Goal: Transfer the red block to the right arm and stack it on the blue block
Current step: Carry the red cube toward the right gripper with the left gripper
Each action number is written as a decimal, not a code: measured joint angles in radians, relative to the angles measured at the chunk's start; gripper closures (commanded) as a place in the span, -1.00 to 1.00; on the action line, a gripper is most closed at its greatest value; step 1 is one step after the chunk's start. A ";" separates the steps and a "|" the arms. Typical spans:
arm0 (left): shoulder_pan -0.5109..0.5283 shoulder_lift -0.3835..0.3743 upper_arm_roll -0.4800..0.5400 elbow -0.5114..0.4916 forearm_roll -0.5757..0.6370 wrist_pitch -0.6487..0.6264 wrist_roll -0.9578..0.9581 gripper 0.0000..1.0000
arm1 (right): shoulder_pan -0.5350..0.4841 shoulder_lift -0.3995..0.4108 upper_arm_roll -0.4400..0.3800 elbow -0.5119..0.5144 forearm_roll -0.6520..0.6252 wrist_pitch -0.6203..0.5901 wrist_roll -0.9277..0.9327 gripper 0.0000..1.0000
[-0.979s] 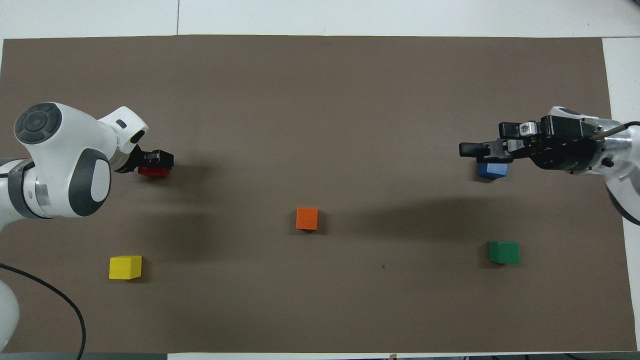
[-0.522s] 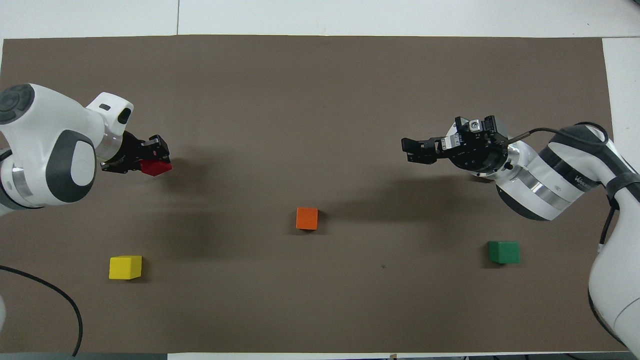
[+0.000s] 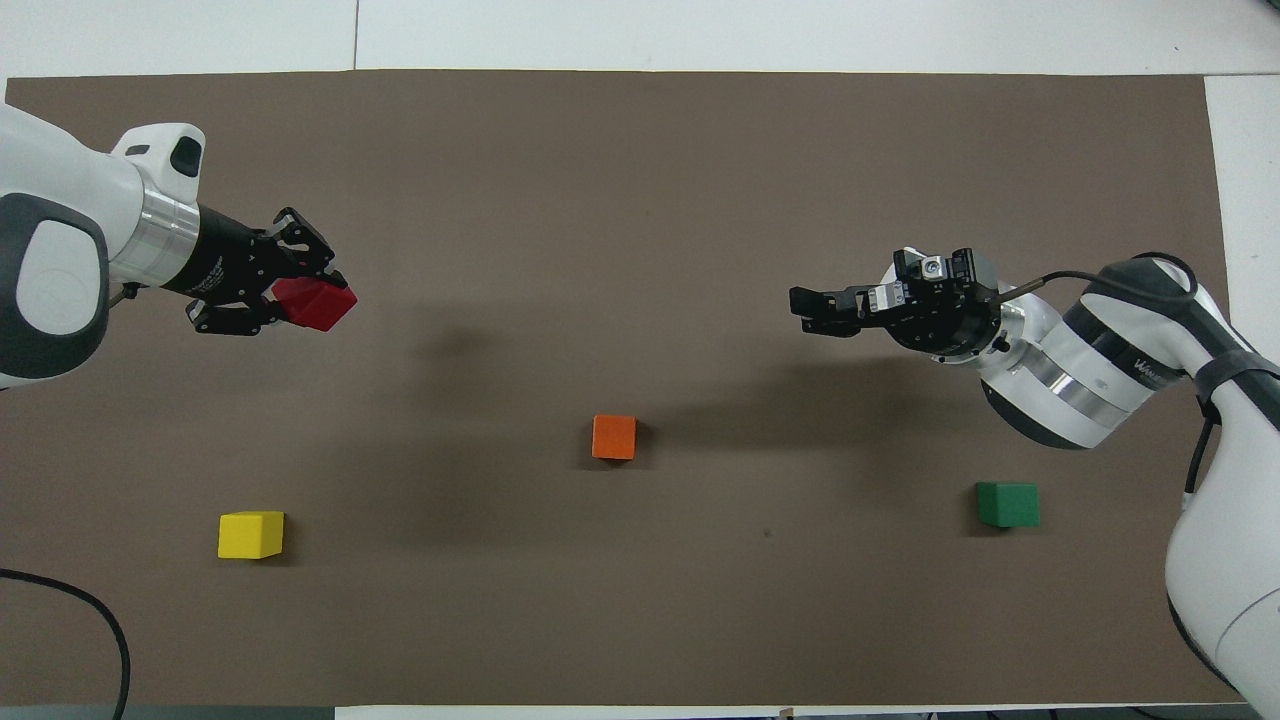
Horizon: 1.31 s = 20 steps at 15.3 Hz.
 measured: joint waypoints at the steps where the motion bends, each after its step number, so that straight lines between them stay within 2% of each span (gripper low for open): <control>1: 0.000 -0.019 -0.031 0.011 -0.020 0.000 -0.096 1.00 | 0.001 0.000 0.000 0.000 0.000 0.000 -0.002 -1.00; 4: -0.002 -0.043 -0.156 0.064 -0.057 0.018 -0.434 1.00 | 0.001 0.000 0.000 0.000 0.000 0.000 -0.009 -1.00; 7: -0.004 -0.043 -0.256 0.085 -0.122 0.115 -0.697 1.00 | 0.001 -0.001 0.000 0.000 0.000 0.000 -0.011 -1.00; 11: -0.006 -0.041 -0.327 0.083 -0.236 0.196 -0.847 1.00 | 0.001 -0.001 0.000 0.000 0.000 0.003 -0.011 -1.00; 13: -0.039 -0.035 -0.350 0.069 -0.254 0.334 -0.925 1.00 | 0.011 -0.001 0.000 0.000 0.000 0.008 -0.018 -1.00; 16: -0.166 -0.021 -0.357 0.034 -0.255 0.569 -1.060 1.00 | 0.047 -0.002 0.000 0.000 0.001 0.030 -0.053 -1.00; 18: -0.218 -0.019 -0.358 -0.002 -0.255 0.617 -1.085 1.00 | 0.069 -0.003 0.001 0.000 0.001 0.057 -0.075 -1.00; 20: -0.225 -0.018 -0.356 -0.041 -0.255 0.619 -1.087 1.00 | 0.079 -0.003 0.000 0.000 0.001 0.071 -0.085 -1.00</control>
